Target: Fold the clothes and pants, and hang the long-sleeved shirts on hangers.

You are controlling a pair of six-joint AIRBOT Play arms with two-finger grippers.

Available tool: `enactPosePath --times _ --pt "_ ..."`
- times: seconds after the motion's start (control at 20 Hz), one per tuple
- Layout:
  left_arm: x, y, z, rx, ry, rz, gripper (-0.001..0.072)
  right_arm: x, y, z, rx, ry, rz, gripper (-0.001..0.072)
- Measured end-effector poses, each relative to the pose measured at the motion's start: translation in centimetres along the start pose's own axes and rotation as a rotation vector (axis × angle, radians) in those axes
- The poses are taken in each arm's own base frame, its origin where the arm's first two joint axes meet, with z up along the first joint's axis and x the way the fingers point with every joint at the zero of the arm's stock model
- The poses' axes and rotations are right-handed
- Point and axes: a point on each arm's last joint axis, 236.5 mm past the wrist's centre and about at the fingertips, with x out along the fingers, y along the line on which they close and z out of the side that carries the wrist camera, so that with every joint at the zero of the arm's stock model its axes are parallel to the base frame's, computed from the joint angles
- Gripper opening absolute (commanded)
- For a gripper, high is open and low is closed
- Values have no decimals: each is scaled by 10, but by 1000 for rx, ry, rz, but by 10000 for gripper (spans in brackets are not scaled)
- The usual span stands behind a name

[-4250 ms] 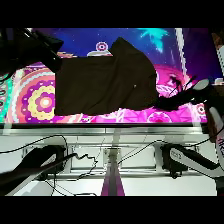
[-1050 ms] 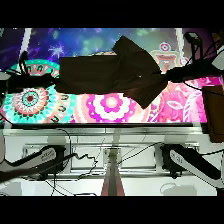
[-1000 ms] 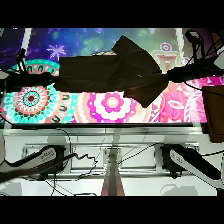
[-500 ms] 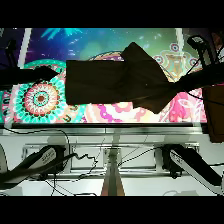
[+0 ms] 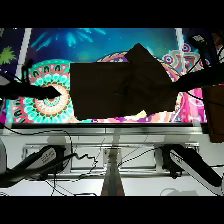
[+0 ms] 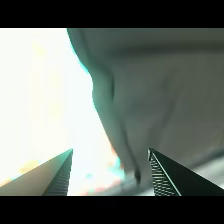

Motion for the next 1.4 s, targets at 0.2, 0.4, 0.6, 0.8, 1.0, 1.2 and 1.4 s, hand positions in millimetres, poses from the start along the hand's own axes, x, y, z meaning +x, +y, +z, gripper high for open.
enactPosePath --times 0.2,0.4,0.6,0.8,1.0,1.2,1.4 --pt "41 4 -53 2 105 -40 621 0 2 9 0 -37 10 11" --pt "66 -8 -68 16 111 -76 643 0 3 13 0 -55 11 11" --pt "81 -22 -70 79 115 -76 643 -1 2 15 0 -65 9 11" --pt "91 -31 -68 121 111 -68 643 -1 2 16 0 -68 10 11" --pt "103 -33 -73 76 143 -85 577 -1 3 17 1 -72 12 11" --pt "116 -36 -76 10 164 -119 180 -1 3 17 1 -73 14 11" --pt "111 -46 -48 3 91 -154 12 -1 1 22 1 -93 6 11"
